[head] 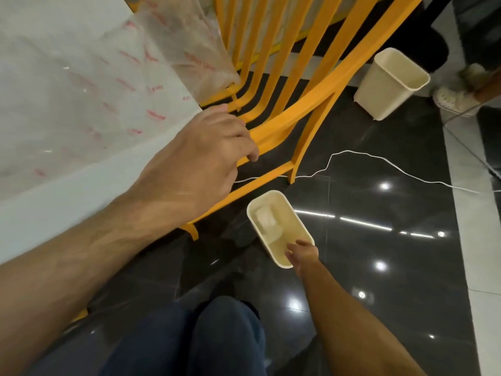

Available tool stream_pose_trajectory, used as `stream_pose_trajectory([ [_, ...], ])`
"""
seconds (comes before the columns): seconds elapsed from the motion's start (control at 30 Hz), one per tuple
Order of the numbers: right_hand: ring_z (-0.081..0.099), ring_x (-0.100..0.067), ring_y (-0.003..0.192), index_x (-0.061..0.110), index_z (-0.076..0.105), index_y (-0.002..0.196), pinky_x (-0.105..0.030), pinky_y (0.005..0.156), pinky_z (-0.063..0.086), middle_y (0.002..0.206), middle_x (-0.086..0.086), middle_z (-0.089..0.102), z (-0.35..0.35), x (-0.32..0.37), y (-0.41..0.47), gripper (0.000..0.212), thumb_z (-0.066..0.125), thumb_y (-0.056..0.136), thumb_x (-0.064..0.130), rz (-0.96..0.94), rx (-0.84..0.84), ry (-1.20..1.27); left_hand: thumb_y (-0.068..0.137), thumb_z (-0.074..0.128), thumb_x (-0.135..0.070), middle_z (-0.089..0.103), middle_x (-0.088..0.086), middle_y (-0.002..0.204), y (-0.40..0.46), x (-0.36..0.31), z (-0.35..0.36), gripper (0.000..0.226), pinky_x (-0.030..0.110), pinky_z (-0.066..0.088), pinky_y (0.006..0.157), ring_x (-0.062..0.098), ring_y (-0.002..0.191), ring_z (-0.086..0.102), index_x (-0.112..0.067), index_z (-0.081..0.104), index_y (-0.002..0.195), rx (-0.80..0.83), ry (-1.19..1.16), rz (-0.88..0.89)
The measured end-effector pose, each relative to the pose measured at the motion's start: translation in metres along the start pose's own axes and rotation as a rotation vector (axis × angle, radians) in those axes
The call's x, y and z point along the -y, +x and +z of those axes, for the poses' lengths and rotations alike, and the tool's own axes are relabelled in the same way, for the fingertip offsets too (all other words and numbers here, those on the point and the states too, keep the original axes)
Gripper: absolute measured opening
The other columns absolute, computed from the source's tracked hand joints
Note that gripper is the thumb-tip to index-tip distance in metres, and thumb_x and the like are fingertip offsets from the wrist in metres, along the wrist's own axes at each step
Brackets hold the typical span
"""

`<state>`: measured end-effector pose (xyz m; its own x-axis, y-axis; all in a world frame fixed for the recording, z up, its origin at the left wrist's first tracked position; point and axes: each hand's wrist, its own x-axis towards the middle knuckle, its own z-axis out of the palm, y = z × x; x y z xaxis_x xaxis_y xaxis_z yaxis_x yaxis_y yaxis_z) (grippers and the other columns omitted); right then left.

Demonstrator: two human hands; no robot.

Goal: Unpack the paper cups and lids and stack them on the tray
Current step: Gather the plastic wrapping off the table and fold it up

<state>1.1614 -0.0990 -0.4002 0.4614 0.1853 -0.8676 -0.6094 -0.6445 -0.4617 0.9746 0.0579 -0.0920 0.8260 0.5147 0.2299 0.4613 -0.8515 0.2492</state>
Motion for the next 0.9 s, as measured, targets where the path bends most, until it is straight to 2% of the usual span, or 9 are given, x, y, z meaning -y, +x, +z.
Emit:
stream_pose_trajectory([
  [0.07,0.062,-0.031,0.093,0.010,0.061,0.116,-0.044,0.097,0.054,0.112,-0.020,0.060,0.000,0.003,-0.012,0.039,0.064,0.085,-0.013,-0.027,0.030,-0.029,0.079,0.069,0.003,0.070,0.003,0.099,-0.001,-0.006,-0.003,0.026,0.030,0.025,0.116,0.020,0.103,0.061,-0.014,0.075,0.098,-0.005,-0.001,-0.023],
  [0.17,0.065,-0.027,0.091,0.015,0.064,0.102,-0.037,0.086,0.059,0.111,-0.017,0.061,-0.002,0.017,-0.047,0.029,0.064,0.087,-0.010,-0.082,0.110,0.005,0.084,0.068,-0.006,0.073,0.000,0.095,-0.002,-0.013,-0.007,0.016,0.032,0.033,0.112,0.016,0.096,0.064,-0.013,0.076,0.096,-0.014,-0.058,-0.059],
  [0.3,0.068,-0.020,0.083,0.013,0.067,0.106,-0.027,0.069,0.059,0.108,-0.015,0.066,-0.011,0.047,-0.120,0.021,0.068,0.090,-0.001,-0.143,0.195,-0.015,0.087,0.065,-0.008,0.074,-0.001,0.091,-0.002,-0.018,-0.021,0.013,0.028,0.032,0.114,0.013,0.091,0.065,-0.012,0.076,0.092,0.005,-0.191,-0.141],
  [0.4,0.070,-0.020,0.082,0.016,0.071,0.105,-0.028,0.068,0.055,0.106,-0.012,0.070,-0.020,0.074,-0.185,0.021,0.069,0.090,0.002,-0.223,0.228,-0.102,0.089,0.063,-0.005,0.067,-0.009,0.091,-0.004,-0.029,-0.043,0.017,0.029,0.035,0.114,0.005,0.089,0.060,-0.010,0.076,0.099,0.046,-0.423,-0.286],
  [0.5,0.069,-0.017,0.081,0.018,0.072,0.103,-0.030,0.070,0.053,0.100,-0.006,0.072,-0.023,0.102,-0.250,0.018,0.066,0.093,0.005,-0.345,0.245,-0.194,0.093,0.061,-0.006,0.069,-0.006,0.109,-0.016,-0.048,-0.075,0.026,0.027,0.048,0.103,0.004,0.102,0.061,-0.014,0.073,0.115,0.134,-0.594,-0.497],
  [0.57,0.068,-0.014,0.079,0.017,0.072,0.102,-0.030,0.070,0.052,0.097,-0.003,0.073,-0.020,0.122,-0.296,0.016,0.063,0.095,0.005,-0.440,0.287,-0.258,0.094,0.060,-0.007,0.068,-0.004,0.121,-0.031,-0.056,-0.098,0.028,0.023,0.048,0.102,0.003,0.109,0.059,-0.018,0.072,0.118,0.159,-0.625,-0.598],
  [0.73,0.066,-0.010,0.070,0.016,0.072,0.097,-0.021,0.063,0.050,0.091,-0.005,0.073,0.014,0.158,-0.396,0.022,0.061,0.092,-0.002,-0.681,0.437,-0.443,0.095,0.057,-0.009,0.067,-0.012,0.116,-0.087,-0.055,-0.153,0.028,0.016,0.040,0.101,-0.001,0.108,0.056,-0.025,0.072,0.113,0.042,-0.623,-0.798],
  [0.83,0.067,-0.013,0.076,0.019,0.072,0.093,-0.018,0.064,0.047,0.087,-0.001,0.074,0.044,0.168,-0.435,0.029,0.059,0.089,-0.007,-0.798,0.508,-0.549,0.094,0.056,-0.007,0.065,-0.015,0.114,-0.121,-0.046,-0.174,0.031,0.015,0.041,0.097,0.002,0.109,0.056,-0.030,0.072,0.108,-0.059,-0.607,-0.895],
  [0.9,0.067,-0.013,0.078,0.020,0.072,0.091,-0.017,0.063,0.047,0.086,0.001,0.074,0.069,0.168,-0.458,0.030,0.060,0.088,-0.007,-0.851,0.546,-0.609,0.094,0.056,-0.005,0.064,-0.015,0.115,-0.143,-0.034,-0.189,0.031,0.009,0.039,0.091,0.002,0.108,0.055,-0.029,0.072,0.105,-0.137,-0.598,-0.957],
])
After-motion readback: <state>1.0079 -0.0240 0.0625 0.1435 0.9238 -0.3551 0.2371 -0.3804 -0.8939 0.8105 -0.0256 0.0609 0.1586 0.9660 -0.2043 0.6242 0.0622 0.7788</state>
